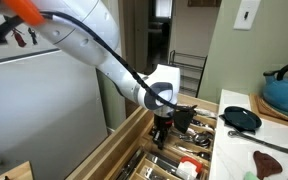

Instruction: Take the sponges out of the tray then put the tray in the drawer

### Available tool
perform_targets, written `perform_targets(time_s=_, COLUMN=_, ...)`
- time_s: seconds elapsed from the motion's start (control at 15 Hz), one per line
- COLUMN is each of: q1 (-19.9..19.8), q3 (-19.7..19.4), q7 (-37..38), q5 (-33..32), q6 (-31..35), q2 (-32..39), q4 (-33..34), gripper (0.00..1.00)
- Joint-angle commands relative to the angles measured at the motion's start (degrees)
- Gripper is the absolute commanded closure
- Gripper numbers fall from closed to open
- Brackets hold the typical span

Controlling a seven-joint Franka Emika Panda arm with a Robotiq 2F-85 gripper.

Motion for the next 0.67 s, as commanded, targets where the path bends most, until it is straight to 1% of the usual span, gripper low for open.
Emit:
perform_targets(time_s=0.0, q1=-0.37, q3=-0.20, q7=-0.70, q5=0.35, q6=1.25, q2=-0.38, q4=-1.33, gripper=0.98)
perform_targets(time_s=0.33, q1=-0.60, q3=-0.06, q7=-1.11, q5=0.59, q6=1.12, q2=0.24, q4=-1.00, gripper=0.98)
perform_targets(time_s=0.6, q1=-0.80, q3=0.18, q7=-1.60, q5=0.75, q6=2.93, q2=0.42, q4=-1.21, gripper=0.98)
